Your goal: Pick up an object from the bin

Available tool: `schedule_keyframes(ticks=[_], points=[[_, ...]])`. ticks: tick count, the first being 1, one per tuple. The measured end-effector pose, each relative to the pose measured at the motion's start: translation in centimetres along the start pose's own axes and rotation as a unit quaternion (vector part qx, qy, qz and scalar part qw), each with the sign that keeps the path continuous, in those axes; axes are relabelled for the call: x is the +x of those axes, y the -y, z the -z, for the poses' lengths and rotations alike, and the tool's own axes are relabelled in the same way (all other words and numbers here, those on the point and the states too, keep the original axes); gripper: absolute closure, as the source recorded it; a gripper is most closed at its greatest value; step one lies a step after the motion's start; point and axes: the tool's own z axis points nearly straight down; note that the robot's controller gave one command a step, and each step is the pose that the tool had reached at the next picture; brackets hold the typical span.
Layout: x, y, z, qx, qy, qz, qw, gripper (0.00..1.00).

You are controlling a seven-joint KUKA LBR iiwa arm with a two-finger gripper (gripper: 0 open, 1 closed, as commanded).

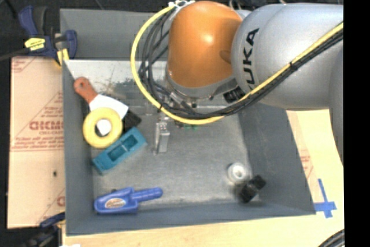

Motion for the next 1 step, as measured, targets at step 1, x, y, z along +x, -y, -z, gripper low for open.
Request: schedule_keyframes(ticks=[1], points=[[-0.13, 0.09, 0.51, -0.001, 0.0042, -0.002, 1.0, 0.0]])
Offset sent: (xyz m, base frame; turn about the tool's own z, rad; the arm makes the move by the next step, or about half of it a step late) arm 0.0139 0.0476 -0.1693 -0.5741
